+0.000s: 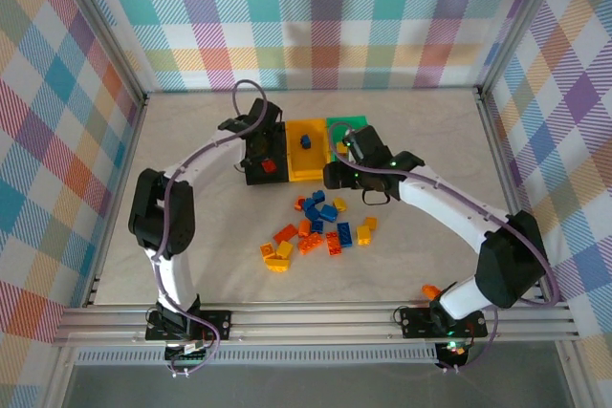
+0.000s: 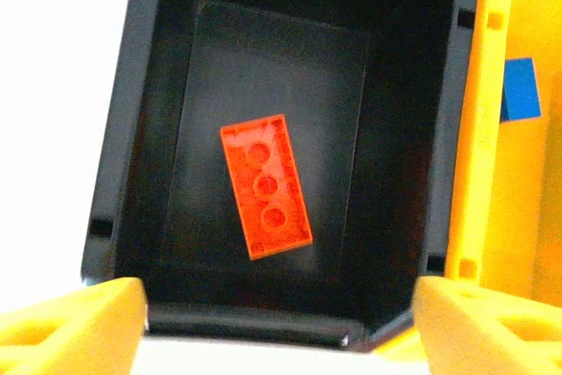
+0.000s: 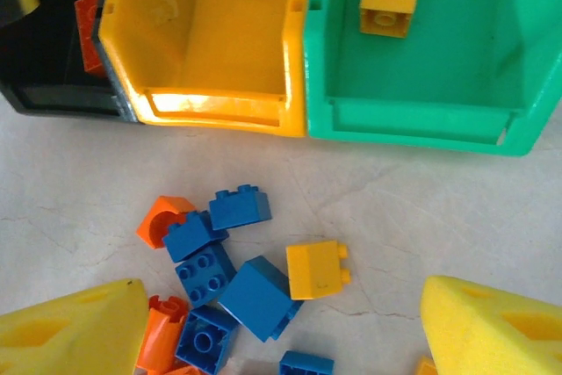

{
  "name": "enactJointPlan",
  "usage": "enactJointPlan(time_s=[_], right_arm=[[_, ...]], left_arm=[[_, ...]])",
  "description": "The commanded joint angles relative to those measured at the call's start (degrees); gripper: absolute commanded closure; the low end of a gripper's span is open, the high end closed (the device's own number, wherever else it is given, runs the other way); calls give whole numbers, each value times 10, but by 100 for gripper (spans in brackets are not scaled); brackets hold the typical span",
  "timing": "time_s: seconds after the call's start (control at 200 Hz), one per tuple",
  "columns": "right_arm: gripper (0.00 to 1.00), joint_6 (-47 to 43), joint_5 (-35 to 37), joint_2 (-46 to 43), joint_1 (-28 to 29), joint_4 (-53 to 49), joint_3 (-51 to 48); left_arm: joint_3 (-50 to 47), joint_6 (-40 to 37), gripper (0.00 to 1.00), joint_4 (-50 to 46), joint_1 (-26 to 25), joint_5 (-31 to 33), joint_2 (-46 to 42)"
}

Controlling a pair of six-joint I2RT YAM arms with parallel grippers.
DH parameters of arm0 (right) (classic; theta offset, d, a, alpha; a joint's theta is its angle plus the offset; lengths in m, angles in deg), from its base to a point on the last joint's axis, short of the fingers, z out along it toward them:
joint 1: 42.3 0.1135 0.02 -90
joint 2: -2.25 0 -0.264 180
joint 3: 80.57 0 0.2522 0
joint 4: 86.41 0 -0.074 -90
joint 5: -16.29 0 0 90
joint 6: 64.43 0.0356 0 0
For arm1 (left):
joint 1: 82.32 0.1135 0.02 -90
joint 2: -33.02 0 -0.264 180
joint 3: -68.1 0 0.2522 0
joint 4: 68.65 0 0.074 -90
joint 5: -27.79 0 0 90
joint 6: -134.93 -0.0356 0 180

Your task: Sort the legos into containers by color

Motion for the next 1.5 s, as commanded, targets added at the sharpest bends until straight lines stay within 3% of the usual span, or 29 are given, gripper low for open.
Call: enactJointPlan(time_s=[0.0, 0.23, 0.635, 0.855, 1.225, 1.495], right_arm=[[19, 12, -12, -10, -5, -2, -7], [17, 17, -4, -19, -10, -18, -8], [14, 104, 11, -57, -48, -67, -61], [14, 187, -31, -101, -156, -151, -148], [7, 281, 69, -203, -310, -315, -221], [2, 259, 80, -175, -434, -311, -253]], left_arm=[[-38, 7, 13, 19, -18, -37, -71], [-105, 11, 6, 34, -62, -66, -144], [-185, 29, 0, 63, -74, -108, -218], [-276, 65, 0, 125, -74, -125, -255], [-323, 82, 0, 217, -73, -202, -225], [-335, 85, 0, 246, -72, -226, -219]])
